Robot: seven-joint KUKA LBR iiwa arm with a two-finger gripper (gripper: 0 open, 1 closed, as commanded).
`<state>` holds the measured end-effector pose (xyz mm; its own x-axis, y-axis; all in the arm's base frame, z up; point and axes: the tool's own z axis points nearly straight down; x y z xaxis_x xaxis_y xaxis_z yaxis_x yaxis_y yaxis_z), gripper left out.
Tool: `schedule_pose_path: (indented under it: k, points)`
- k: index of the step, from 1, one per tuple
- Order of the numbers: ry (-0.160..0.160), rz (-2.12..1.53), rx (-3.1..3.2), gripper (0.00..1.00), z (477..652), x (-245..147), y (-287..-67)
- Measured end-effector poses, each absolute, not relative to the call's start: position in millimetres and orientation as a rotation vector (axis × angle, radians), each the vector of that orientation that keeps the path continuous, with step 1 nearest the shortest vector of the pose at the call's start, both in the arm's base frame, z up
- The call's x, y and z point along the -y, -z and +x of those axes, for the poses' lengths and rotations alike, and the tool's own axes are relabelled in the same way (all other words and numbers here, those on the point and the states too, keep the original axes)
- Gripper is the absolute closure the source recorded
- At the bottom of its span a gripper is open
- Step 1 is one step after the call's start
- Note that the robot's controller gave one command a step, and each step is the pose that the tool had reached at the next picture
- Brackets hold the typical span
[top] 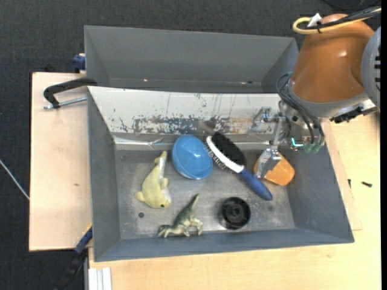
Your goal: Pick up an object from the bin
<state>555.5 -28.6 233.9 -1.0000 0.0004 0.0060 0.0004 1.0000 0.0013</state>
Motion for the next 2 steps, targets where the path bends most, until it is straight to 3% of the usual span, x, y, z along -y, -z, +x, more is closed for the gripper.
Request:
schedule_pose_path:
  k: [1, 2]
  points:
    - [-0.003, -0.130, 3.165, 0.00, 560.2, 20.3, -109.6]
    - [0.000, -0.127, 3.177, 1.00, 563.7, 19.0, -112.0]
